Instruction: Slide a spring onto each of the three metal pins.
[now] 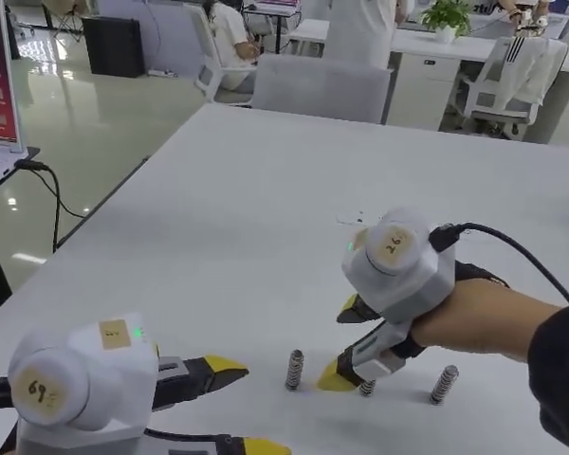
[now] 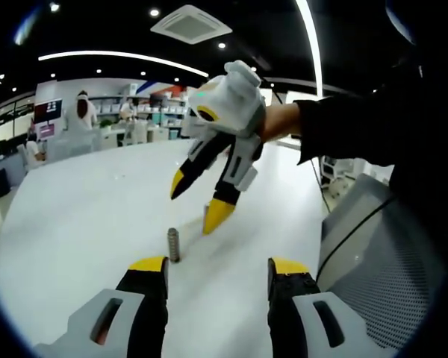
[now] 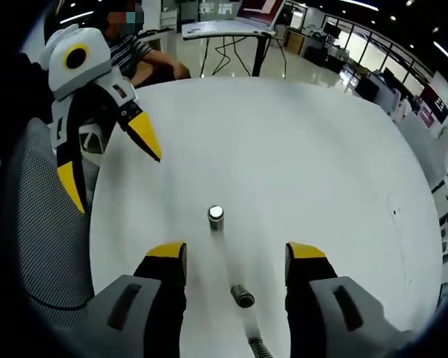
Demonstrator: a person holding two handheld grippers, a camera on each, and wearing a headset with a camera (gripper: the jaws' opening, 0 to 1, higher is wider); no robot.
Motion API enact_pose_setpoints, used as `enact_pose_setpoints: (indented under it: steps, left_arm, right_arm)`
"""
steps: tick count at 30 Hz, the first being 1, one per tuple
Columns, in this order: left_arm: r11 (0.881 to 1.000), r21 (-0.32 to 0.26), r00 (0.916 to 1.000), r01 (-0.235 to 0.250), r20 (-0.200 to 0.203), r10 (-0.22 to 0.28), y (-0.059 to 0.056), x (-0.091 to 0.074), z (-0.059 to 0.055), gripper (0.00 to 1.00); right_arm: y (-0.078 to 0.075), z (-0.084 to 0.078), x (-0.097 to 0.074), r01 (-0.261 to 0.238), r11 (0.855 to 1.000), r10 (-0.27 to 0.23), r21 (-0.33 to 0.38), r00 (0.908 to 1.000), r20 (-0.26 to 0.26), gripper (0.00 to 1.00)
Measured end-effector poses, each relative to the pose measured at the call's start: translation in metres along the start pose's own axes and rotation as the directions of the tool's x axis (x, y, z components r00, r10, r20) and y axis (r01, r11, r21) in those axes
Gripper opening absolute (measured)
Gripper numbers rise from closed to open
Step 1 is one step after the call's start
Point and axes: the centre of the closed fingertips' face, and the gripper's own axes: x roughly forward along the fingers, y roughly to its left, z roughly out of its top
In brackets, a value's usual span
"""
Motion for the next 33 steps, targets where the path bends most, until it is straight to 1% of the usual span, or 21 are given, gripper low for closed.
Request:
enact_pose_setpoints:
  steps: [4,6,8,13,16,20,22,27,33]
  left_arm:
    - [1.000,0.002,1.0000,-0.004,-0.003,0.004,0.001,0.000,0.000,0.49]
    - [1.000,0.002,1.0000,-0.007,-0.004,0.007,0.002,-0.001,0.000,0.49]
    - [1.000,0.003,0.9999,-0.011,-0.004,0.011,0.003,-0.001,0.001,0.49]
    - [1.000,0.002,0.9998,-0.019,-0.001,0.019,0.006,-0.002,0.003,0.49]
    - [1.000,0.003,0.9998,-0.022,0.002,0.022,0.007,-0.002,0.005,0.50]
    - [1.000,0.002,0.9996,-0.027,0.003,0.027,0.007,-0.001,0.007,0.50]
    - [1.000,0.002,0.9997,-0.026,0.003,0.026,0.008,0.000,0.007,0.50]
    - [1.000,0.010,0.9997,-0.023,-0.001,0.023,0.006,0.003,0.009,0.50]
    - [1.000,0.011,0.9997,-0.026,0.000,0.026,0.007,0.004,0.011,0.51]
  right_arm:
    - [-0.004,-0.002,-0.009,0.030,0.999,-0.031,0.023,0.9991,0.030,0.57]
    - [-0.005,-0.003,-0.014,0.040,0.998,-0.042,0.043,0.9977,0.054,0.59]
    - [-0.006,-0.005,-0.019,0.050,0.997,-0.054,0.062,0.9960,0.072,0.59]
    - [-0.008,-0.010,-0.029,0.083,0.993,-0.091,0.084,0.9905,0.102,0.62]
    - [-0.011,-0.014,-0.038,0.106,0.988,-0.119,0.111,0.9849,0.126,0.63]
    - [-0.013,-0.019,-0.046,0.123,0.983,-0.143,0.139,0.9788,0.146,0.63]
    - [-0.015,-0.023,-0.051,0.138,0.978,-0.163,0.153,0.9735,0.160,0.64]
    - [-0.015,-0.034,-0.062,0.155,0.970,-0.190,0.187,0.9636,0.188,0.65]
    - [-0.014,-0.046,-0.072,0.169,0.961,-0.218,0.221,0.9508,0.221,0.65]
